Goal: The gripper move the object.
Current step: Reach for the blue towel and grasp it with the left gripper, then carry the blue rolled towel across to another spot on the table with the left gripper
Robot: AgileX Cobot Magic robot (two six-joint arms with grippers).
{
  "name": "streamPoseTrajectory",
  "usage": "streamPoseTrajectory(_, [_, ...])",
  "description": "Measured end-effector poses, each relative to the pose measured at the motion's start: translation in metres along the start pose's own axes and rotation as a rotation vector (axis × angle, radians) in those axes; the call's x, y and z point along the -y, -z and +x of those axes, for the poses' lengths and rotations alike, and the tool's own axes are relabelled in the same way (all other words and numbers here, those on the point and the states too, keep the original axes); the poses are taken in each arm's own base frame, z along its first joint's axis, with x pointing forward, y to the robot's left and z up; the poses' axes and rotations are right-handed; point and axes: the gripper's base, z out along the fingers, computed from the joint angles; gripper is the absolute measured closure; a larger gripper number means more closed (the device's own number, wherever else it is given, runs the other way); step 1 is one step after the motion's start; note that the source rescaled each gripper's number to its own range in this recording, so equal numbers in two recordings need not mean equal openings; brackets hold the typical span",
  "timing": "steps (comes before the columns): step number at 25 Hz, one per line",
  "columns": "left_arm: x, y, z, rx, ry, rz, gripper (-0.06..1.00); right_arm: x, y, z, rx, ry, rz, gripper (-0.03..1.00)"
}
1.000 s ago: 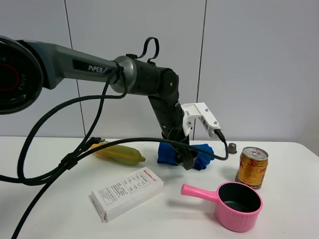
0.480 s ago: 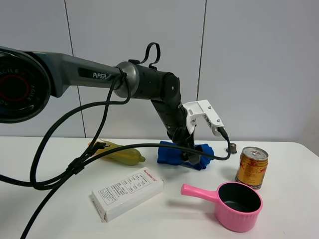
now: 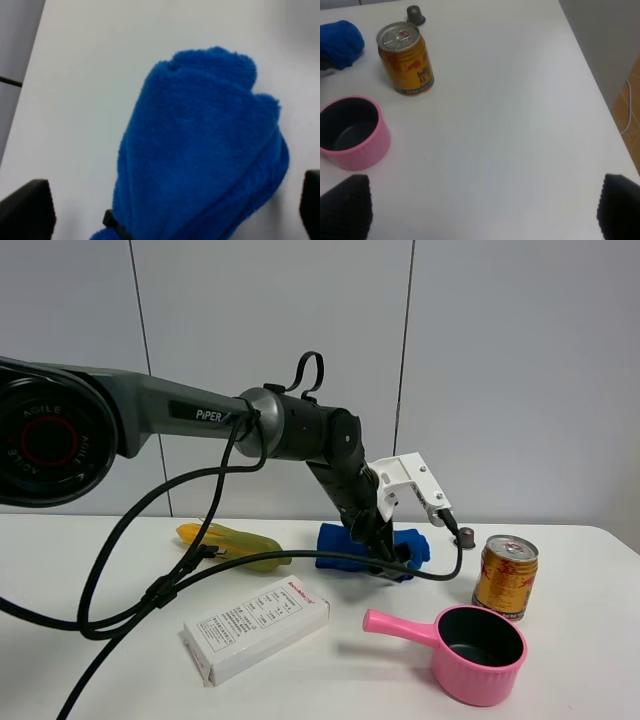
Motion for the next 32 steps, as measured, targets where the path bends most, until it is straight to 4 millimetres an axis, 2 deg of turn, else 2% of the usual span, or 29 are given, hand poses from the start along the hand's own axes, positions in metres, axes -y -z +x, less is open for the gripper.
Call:
streamPoseTrajectory(8, [-0.0010, -0.0067, 0.0082, -0.004, 0.013, 0.007, -0.06, 0.0000, 0.0000, 0.0000, 0.000, 0.000, 0.000, -0.03])
streamPoseTrajectory(17, [-0.0011, -0.0072, 0.0069, 0.014, 0.030, 0.004, -0.05, 0.0000, 0.0000, 0.0000, 0.000, 0.000, 0.000, -0.03])
streamPoseTrajectory(18, [-0.0011, -0.0072, 0.0069, 0.014, 0.030, 0.004, -0.03, 0.0000, 0.0000, 0.0000, 0.000, 0.000, 0.000, -0.03])
streamPoseTrajectory(20, [-0.0011, -0.0072, 0.0068, 0.014, 0.030, 0.004, 0.11, 0.0000, 0.0000, 0.0000, 0.000, 0.000, 0.000, -0.03])
streamPoseTrajectory(21, [-0.0006, -0.0076, 0.0072, 0.013, 0.033, 0.007, 0.24, 0.0000, 0.0000, 0.0000, 0.000, 0.000, 0.000, -0.03])
streamPoseTrajectory(25, [-0.0009, -0.0073, 0.0077, 0.008, 0.034, 0.011, 0.89, 0.0000, 0.0000, 0.0000, 0.000, 0.000, 0.000, -0.03])
streamPoseTrajectory(26, [-0.0011, -0.0072, 0.0074, 0.009, 0.034, 0.010, 0.94, 0.0000, 0.0000, 0.0000, 0.000, 0.000, 0.000, -0.03])
streamPoseTrajectory(32, [-0.0032, -0.0014, 0.0043, 0.007, 0.033, 0.015, 0.93, 0.0000, 0.0000, 0.0000, 0.000, 0.000, 0.000, -0.03])
